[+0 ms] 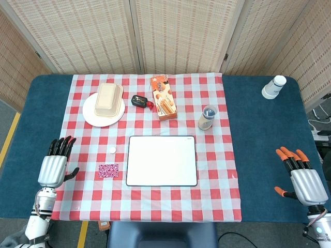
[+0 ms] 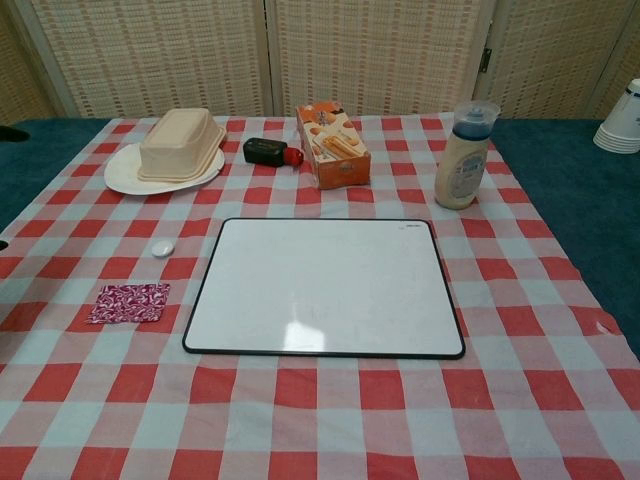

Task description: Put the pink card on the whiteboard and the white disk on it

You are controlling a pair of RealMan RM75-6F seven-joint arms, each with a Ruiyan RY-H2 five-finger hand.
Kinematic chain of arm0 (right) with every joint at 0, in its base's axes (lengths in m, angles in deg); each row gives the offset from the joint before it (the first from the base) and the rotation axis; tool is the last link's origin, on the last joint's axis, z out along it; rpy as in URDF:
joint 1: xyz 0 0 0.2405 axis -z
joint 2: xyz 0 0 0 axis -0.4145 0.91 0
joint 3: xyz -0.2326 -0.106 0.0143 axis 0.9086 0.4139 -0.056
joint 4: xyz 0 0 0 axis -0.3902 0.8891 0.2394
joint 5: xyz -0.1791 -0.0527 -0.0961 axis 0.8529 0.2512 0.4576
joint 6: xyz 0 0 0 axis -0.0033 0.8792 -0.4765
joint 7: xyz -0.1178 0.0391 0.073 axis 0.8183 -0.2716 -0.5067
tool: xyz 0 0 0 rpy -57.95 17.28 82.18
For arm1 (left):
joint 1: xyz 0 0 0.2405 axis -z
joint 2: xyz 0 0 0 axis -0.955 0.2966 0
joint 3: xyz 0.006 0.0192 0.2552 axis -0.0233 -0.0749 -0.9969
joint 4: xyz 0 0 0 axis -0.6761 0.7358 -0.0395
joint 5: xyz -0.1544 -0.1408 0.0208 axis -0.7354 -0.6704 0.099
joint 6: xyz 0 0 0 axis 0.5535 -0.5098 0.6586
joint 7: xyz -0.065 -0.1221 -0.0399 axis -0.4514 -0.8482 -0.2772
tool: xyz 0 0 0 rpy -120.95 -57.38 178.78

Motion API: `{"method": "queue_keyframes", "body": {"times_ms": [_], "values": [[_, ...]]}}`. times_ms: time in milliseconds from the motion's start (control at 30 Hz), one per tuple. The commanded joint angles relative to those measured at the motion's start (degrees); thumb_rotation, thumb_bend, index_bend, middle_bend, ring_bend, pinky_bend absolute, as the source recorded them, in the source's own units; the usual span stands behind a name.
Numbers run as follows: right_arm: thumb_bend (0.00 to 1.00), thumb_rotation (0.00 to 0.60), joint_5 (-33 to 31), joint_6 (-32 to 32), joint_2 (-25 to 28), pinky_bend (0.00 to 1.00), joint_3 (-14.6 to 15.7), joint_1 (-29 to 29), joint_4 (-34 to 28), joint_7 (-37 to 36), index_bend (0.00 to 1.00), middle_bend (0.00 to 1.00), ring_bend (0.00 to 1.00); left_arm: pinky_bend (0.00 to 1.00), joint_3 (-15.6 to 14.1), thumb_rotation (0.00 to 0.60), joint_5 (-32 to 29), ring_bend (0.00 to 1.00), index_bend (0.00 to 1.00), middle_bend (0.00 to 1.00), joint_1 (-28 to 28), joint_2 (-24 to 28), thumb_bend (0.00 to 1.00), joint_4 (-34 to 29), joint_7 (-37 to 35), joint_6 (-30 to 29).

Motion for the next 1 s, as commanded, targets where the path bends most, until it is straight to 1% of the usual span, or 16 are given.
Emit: {"method": "queue_keyframes", "body": {"times_ms": [33,133,300,433,500,567,600,667,700,767,800,833,867,900,933,1000], "values": [[0.05,0.6,-0.19,-0.18,-0.05,0.05,0.02,-0.02,0.11,0.09,0.07,0.02,0.0,0.01,0.2,0.6,-0.19,0.0,0.0,0.0,0.0,0.18,0.22,0.08,-0.67,0.15],[0.05,0.6,0.02,0.25,0.0,0.05,0.01,0.12,0.13,-0.09,0.07,0.02,0.0,0.01,0.23,0.6,-0.28,0.0,0.0,0.0,-0.07,0.15,0.22,0.22,-0.97,0.13],[0.05,0.6,1.44,2.69,0.02,0.05,0.0,0.83,0.29,-0.66,0.07,0.02,0.0,0.01,-0.46,0.6,0.42,0.0,0.0,0.0,-0.46,0.38,0.22,-0.27,-0.15,-0.42],[0.05,0.6,0.59,6.11,-0.68,0.05,-1.06,2.27,-0.15,2.34,0.07,0.02,0.0,0.02,-0.24,0.6,0.79,0.0,0.0,0.0,-0.4,0.61,0.22,-0.7,-1.45,-0.46],[0.05,0.6,0.39,6.96,-1.0,0.05,-1.26,2.72,-0.57,2.88,0.07,0.02,0.0,0.06,-0.2,0.6,2.33,0.0,0.0,0.0,-0.48,0.3,0.22,-0.07,-4.64,-1.26],[0.05,0.6,0.1,6.15,-0.69,0.05,-1.04,2.65,-0.85,2.59,0.07,0.02,0.0,0.13,-0.12,0.6,3.98,0.0,0.0,0.0,-0.78,-0.31,0.23,1.32,-8.2,-2.71],[0.05,0.6,0.0,5.66,-0.47,0.05,-0.98,2.5,-0.97,2.46,0.07,0.02,0.0,0.18,-0.03,0.6,4.46,0.01,0.0,0.0,-0.91,-0.5,0.23,1.84,-9.62,-3.25],[0.05,0.6,0.12,4.96,-0.12,0.05,-0.87,2.21,-1.04,2.04,0.07,0.02,0.0,0.26,0.31,0.6,5.02,0.06,0.0,0.05,-1.17,-0.63,0.23,2.61,-12.0,-4.18],[0.05,0.6,0.19,4.7,0.05,0.05,-0.76,2.15,-1.06,1.81,0.07,0.02,0.0,0.32,0.48,0.6,5.03,0.13,0.0,0.1,-1.26,-0.59,0.23,2.77,-12.2,-4.49],[0.05,0.6,0.09,4.07,0.47,0.05,-0.59,2.03,-1.22,1.34,0.07,0.02,0.0,0.5,0.75,0.6,4.93,0.35,0.01,0.27,-1.33,-0.31,0.24,2.54,-11.08,-4.87],[0.05,0.6,0.0,3.82,0.59,0.05,-0.56,1.98,-1.25,1.26,0.07,0.02,0.0,0.62,0.68,0.6,5.03,0.5,0.02,0.41,-1.26,-0.08,0.24,2.22,-10.4,-4.77],[0.05,0.6,-0.05,3.58,0.71,0.05,-0.52,1.92,-1.26,1.22,0.07,0.02,0.0,0.74,0.41,0.6,5.0,0.65,0.05,0.56,-1.17,0.32,0.25,1.63,-9.83,-4.2],[0.05,0.6,-0.08,3.34,0.87,0.05,-0.47,1.85,-1.28,1.06,0.07,0.02,0.0,0.83,-0.14,0.6,4.51,0.76,0.09,0.68,-1.0,1.21,0.25,0.29,-8.94,-2.68],[0.05,0.6,-0.05,3.28,0.98,0.05,-0.47,1.83,-1.32,0.86,0.07,0.02,0.0,0.9,-0.62,0.6,3.85,0.86,0.16,0.8,-0.8,2.09,0.25,-0.99,-7.84,-1.15],[0.05,0.6,0.01,3.36,1.06,0.05,-0.51,1.83,-1.34,0.65,0.07,0.02,0.0,0.94,-1.21,0.6,3.04,0.91,0.22,0.87,-0.51,3.12,0.25,-2.43,-6.4,0.71],[0.05,0.6,0.21,3.59,1.12,0.05,-0.56,1.86,-1.27,0.26,0.07,0.03,0.0,0.99,-2.21,0.6,1.9,0.97,0.3,0.95,0.39,5.04,0.26,-5.7,-4.73,4.41]]}}
